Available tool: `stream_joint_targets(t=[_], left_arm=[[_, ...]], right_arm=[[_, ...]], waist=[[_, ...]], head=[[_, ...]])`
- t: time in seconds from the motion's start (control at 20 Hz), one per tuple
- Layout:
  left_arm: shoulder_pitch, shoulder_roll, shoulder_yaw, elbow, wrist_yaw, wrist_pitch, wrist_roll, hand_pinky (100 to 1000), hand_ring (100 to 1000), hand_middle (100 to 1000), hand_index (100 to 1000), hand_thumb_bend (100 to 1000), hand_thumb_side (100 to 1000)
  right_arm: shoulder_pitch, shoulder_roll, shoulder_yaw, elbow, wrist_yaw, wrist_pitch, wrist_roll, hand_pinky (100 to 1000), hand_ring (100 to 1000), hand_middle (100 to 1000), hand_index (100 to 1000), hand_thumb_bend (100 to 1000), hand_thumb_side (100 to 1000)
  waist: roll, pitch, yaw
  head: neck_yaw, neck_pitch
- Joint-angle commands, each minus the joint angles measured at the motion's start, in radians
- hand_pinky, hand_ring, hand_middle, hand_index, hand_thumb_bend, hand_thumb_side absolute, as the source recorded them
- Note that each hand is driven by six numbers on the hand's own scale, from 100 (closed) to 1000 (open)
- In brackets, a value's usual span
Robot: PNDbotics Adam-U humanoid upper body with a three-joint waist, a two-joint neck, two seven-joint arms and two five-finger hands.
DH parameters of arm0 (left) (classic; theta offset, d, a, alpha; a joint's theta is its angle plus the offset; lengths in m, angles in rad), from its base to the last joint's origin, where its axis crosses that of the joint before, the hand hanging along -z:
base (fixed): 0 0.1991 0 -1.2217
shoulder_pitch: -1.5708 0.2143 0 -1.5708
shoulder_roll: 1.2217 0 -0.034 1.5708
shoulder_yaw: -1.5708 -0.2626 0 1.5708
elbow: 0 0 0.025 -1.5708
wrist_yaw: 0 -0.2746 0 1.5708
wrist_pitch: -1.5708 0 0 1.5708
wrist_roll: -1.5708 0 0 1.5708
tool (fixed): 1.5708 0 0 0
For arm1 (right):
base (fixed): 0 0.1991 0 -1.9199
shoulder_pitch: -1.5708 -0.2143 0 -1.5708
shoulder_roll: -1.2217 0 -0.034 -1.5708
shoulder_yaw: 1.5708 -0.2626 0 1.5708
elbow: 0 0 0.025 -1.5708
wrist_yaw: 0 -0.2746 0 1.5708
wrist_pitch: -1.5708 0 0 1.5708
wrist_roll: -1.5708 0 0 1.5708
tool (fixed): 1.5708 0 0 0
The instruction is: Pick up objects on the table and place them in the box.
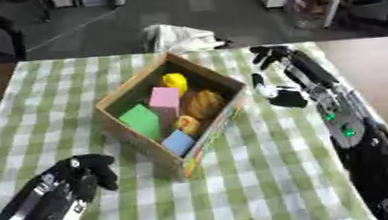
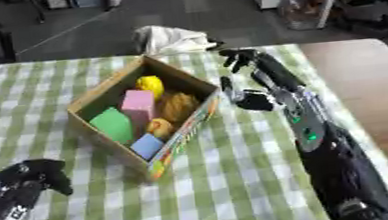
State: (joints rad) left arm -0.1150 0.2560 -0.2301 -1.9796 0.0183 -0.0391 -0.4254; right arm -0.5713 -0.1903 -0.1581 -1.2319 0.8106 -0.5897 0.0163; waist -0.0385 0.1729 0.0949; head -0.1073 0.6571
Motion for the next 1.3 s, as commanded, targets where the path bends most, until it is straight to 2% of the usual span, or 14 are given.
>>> stream_joint_targets(t=[0.05, 0.3, 0.65, 0.9, 1.3], left_arm=[[-0.011, 0.013, 0.008, -0.020, 0.010, -0.009, -0.002, 655, 603, 582, 795, 100, 674], [-0.001, 0.008, 0.002, -0.020, 0.007, -0.007, -0.011, 655, 604, 583, 794, 100, 688], [0.007, 0.002, -0.013, -0.020, 0.002, -0.003, -0.025, 655, 604, 582, 793, 100, 697], [0.008, 0.001, -0.024, -0.020, 0.005, 0.000, -0.036, 655, 605, 582, 792, 100, 694], [0.008, -0.001, -0.030, -0.020, 0.010, 0.005, -0.043, 654, 606, 581, 791, 100, 699]], right_arm=[[0.033, 0.025, 0.020, -0.079, -0.050, 0.033, -0.047, 711, 599, 626, 904, 100, 525], [0.142, 0.048, 0.078, -0.156, -0.117, 0.092, -0.099, 706, 589, 612, 901, 100, 526], [0.307, 0.047, 0.130, -0.314, -0.218, 0.142, -0.070, 700, 576, 596, 897, 100, 525], [0.406, 0.034, 0.161, -0.432, -0.291, 0.173, -0.028, 699, 574, 593, 896, 100, 528], [0.422, 0.019, 0.168, -0.538, -0.399, 0.263, 0.060, 698, 571, 590, 895, 100, 530]], waist=[[0.005, -0.010, -0.003], [0.011, -0.013, -0.014], [0.022, -0.021, -0.025], [0.025, -0.027, -0.025], [0.026, -0.030, -0.026]], head=[[0.024, -0.007], [0.053, 0.036], [0.093, 0.108], [0.096, 0.113], [0.113, 0.113]])
